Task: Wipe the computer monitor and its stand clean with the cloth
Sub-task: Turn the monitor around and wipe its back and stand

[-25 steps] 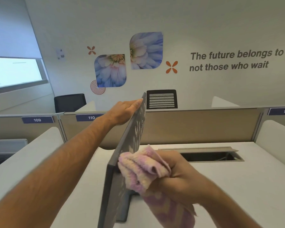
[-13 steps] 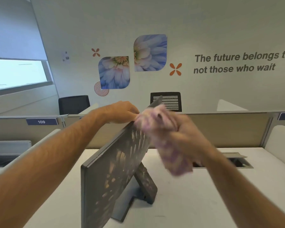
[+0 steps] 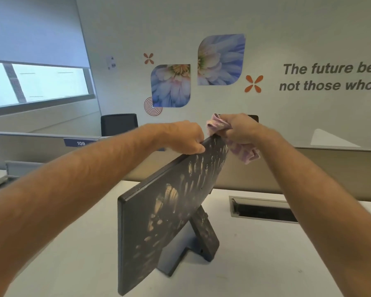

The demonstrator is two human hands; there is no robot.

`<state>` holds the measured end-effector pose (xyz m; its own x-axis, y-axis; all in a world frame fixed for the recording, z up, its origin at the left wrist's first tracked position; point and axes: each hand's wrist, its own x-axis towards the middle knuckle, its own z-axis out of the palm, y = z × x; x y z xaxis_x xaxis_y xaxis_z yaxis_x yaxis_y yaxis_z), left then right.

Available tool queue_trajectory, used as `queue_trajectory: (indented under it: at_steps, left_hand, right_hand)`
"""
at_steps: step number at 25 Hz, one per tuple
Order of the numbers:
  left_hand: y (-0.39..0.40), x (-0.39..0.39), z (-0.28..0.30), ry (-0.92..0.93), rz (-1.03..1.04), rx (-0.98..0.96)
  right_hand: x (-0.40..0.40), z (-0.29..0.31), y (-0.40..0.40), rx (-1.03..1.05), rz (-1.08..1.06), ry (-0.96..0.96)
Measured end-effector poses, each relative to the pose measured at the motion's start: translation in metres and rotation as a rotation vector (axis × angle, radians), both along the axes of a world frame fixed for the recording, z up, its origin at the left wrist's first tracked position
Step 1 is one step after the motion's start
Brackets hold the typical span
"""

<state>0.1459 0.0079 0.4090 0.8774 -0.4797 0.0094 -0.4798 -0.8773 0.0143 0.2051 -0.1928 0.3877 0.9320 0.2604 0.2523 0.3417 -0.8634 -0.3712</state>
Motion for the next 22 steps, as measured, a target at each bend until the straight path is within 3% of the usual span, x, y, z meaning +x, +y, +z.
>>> queue_trajectory:
  at_steps: [11,15,22]
  left_hand:
    - [0.021,0.0,0.005,-0.045,-0.028,0.128]
    - [0.026,0.007,0.0,-0.059,-0.014,0.078]
    - [0.027,0.021,-0.001,-0.082,-0.006,0.01]
  right_hand:
    - [-0.026,0.022,-0.005,-0.105,-0.012,0.043]
    - [-0.026,0.026,-0.011,-0.193,-0.046,0.042]
    - [-0.037,0.023,-0.031,-0.113,-0.106,0.078]
